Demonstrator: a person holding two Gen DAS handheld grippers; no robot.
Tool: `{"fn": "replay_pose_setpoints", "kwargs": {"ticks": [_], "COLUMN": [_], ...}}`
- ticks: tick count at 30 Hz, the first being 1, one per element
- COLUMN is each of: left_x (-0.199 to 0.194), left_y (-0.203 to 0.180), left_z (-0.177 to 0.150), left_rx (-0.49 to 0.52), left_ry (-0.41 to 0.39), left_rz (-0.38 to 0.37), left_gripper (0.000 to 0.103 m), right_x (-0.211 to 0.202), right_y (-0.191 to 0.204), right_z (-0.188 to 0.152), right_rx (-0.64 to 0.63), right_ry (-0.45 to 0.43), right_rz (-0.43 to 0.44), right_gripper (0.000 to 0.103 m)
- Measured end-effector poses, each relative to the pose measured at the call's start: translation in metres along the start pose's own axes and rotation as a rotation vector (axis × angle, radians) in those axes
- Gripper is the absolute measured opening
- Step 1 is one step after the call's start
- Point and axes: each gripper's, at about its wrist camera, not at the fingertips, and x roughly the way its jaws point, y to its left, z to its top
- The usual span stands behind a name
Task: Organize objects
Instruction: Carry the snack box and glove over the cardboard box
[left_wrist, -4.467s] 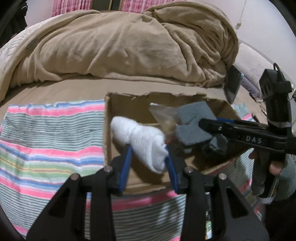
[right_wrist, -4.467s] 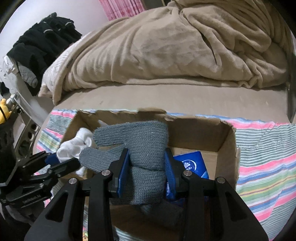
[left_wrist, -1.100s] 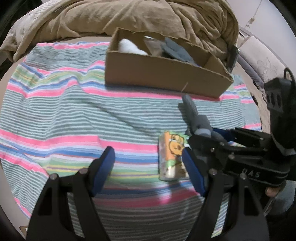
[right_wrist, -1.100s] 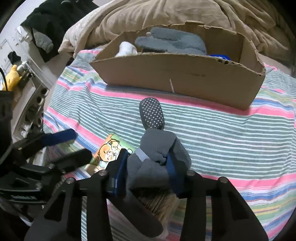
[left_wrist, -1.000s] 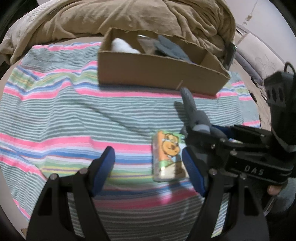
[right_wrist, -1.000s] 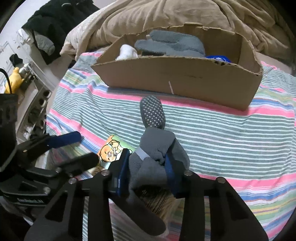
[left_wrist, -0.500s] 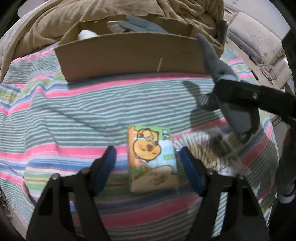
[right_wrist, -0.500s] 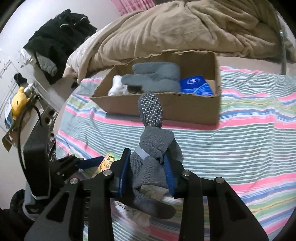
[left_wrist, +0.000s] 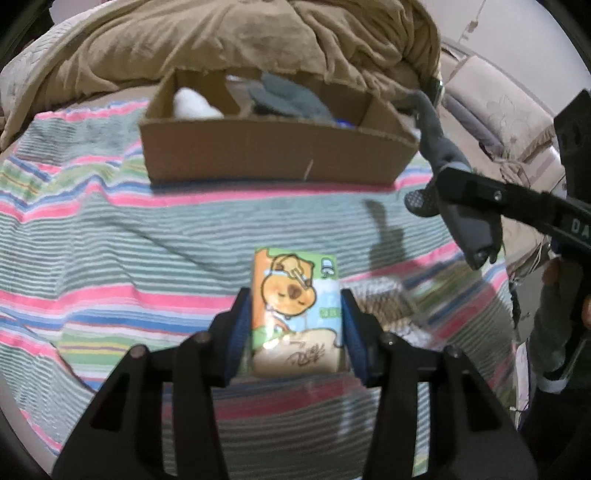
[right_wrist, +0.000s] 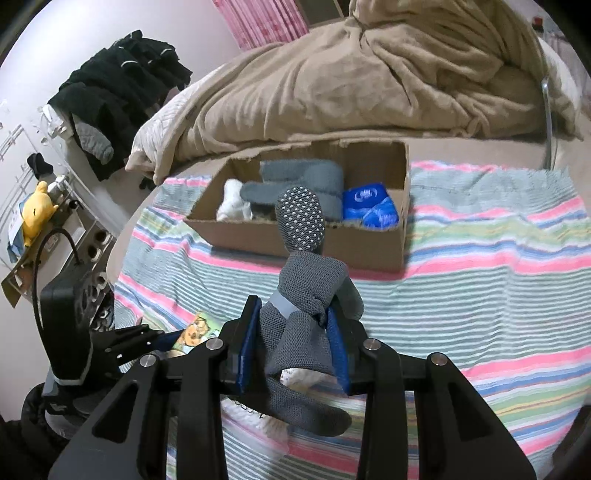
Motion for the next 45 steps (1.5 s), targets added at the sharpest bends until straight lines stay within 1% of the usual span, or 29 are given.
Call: {"fn": "replay_pose_setpoints", "kwargs": {"ticks": [3,4,6,11,21,29,33,41,45], "left_x": [-0.012,-0.012,-0.019,-0.034,-0.042,-0.038,-0.031,-0.009,0.004], "left_y": [0.003,-0.002,0.003,0.019,0.025,0.027,0.033,0.046,0.049], "left_z": [0.004,0.005,0.013,0.025,0.056,0.081,0.093,0.117,0.125], "left_rx": [-0.010,-0.013,-0.021,-0.027,-0.003,0.046,0.039,0.028,0.019], "left_ry": [-0.029,-0.037,-0.052,-0.097,-0.160,-0.184,-0.191,-0.193,-0.195], "left_rz": [-0.003,-0.005,-0.011,0.002,0.026,0.051,0.056,0.063,0.061], "left_gripper": [0.048,0.048,0.048,0.048,0.048,0.048,0.048,0.048,0.048], "right_x": [-0.007,-0.009,-0.012,-0.018,-0.016,0.002,0.019,0.056,0.074], "right_y": [0.003,0.003,0.004,0.000,-0.007,-0.012,-0.014,-0.026,-0.028], "right_z": [0.007,0.009,0.013,0.027,0.057,0.074,0.082,0.090,0.089], "right_rx": [-0.009,-0.011,-0.016,-0.021,-0.040,-0.053,-0.075,-0.086,-0.117], "right_ry": [-0.018,-0.023,-0.033,-0.057,-0.092,-0.095,-0.087,-0.058,-0.047], "right_rz": [-0.010,-0.012,-0.017,-0.029,-0.046,-0.057,-0.089,-0.124,-0.176], "right_gripper": [0.037,0.037,0.037,0.037,0.037,0.037,0.037,0.037,0.037]}}
